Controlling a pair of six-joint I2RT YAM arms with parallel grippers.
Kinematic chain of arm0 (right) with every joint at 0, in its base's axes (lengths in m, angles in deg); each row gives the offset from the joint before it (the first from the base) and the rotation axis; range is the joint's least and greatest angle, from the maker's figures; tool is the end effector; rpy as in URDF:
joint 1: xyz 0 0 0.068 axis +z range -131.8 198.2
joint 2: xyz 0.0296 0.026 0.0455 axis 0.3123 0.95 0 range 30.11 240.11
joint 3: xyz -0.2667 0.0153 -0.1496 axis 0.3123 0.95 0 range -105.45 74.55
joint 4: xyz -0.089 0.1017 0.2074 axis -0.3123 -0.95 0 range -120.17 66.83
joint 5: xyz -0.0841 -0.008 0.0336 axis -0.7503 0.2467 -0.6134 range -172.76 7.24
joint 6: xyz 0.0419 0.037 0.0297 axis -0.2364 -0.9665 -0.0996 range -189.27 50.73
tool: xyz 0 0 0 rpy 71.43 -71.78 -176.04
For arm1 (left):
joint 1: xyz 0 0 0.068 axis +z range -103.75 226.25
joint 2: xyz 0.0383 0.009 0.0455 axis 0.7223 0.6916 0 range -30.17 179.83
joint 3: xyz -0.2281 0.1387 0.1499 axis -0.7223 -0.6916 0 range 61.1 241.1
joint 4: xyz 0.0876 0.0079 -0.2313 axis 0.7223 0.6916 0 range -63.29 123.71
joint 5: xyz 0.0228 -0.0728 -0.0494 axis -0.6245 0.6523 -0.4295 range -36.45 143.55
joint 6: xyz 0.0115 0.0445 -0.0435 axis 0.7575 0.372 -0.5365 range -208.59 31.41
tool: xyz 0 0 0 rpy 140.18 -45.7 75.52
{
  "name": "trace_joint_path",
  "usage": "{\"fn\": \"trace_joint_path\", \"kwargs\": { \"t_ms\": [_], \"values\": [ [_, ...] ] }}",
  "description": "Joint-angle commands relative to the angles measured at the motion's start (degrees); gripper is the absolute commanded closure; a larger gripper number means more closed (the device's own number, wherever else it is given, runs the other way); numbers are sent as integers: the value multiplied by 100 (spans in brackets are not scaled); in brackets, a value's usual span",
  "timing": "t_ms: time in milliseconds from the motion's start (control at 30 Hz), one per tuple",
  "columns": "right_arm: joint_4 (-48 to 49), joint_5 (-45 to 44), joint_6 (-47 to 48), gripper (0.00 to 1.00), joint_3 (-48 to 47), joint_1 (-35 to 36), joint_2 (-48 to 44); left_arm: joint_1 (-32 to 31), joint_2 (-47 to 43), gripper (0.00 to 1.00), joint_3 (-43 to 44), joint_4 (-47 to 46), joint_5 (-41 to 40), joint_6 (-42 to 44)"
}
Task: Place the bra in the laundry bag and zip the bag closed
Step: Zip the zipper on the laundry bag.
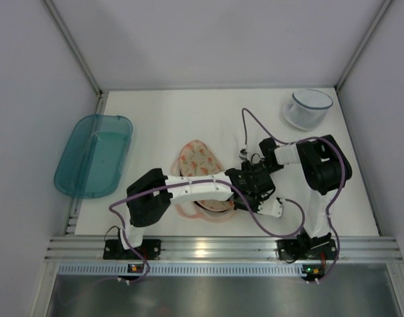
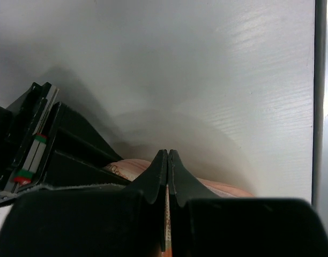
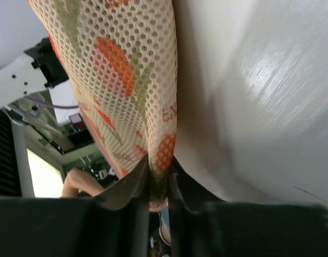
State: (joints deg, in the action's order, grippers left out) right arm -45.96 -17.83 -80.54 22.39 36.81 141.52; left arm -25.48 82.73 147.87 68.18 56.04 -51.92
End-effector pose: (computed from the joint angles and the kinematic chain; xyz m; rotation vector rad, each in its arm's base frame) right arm 0.2809 0.1412 0.1305 0.2724 -2.5031 -1.5911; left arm 0.1282 -0.3954 0.2276 2.2563 1.6128 -0.2227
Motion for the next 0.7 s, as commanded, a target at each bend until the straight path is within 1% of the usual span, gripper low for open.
{"fn": "trace_joint_path", "kwargs": {
  "t_ms": [0, 33, 200, 267, 400, 467, 500, 533, 567, 600, 633, 667],
  "values": [
    [-6, 135, 239, 93, -197, 55, 38, -17, -207, 100, -98, -219, 68, -19],
    [-102, 100, 300, 100, -337, 37, 56, -17, -251, 100, -176, -210, 190, -36],
    [-463, -147, 599, 100, -952, -94, 266, -271, -654, 100, -721, -192, 683, -45],
    [-770, -261, 809, 100, -1418, -112, 450, -403, -856, 100, -1064, -192, 938, -28],
    [-1218, -393, 1047, 100, -2304, -112, 845, -763, -1007, 100, -1381, -192, 1140, -98],
    [-1324, -463, 1048, 100, -2535, -103, 925, -782, -955, 100, -1381, -192, 1106, -246],
    [-1368, -472, 1039, 94, -2597, -103, 935, -773, -911, 100, -1320, -192, 862, -274],
    [-1404, -489, 1021, 72, -2615, -103, 917, -764, -867, 100, -1276, -192, 772, -309],
    [-1413, -577, 1030, 62, -2571, -103, 813, -729, -832, 100, -1224, -192, 728, -326],
    [-1413, -630, 1021, 56, -2406, -103, 733, -607, -744, 100, -1049, -218, 710, -361],
    [-1413, -656, 1030, 45, -2291, -112, 637, -528, -691, 100, -952, -219, 693, -388],
    [-1474, -752, 1074, 40, -2185, -156, 444, -457, -586, 100, -837, -219, 675, -458]
  ]
}}
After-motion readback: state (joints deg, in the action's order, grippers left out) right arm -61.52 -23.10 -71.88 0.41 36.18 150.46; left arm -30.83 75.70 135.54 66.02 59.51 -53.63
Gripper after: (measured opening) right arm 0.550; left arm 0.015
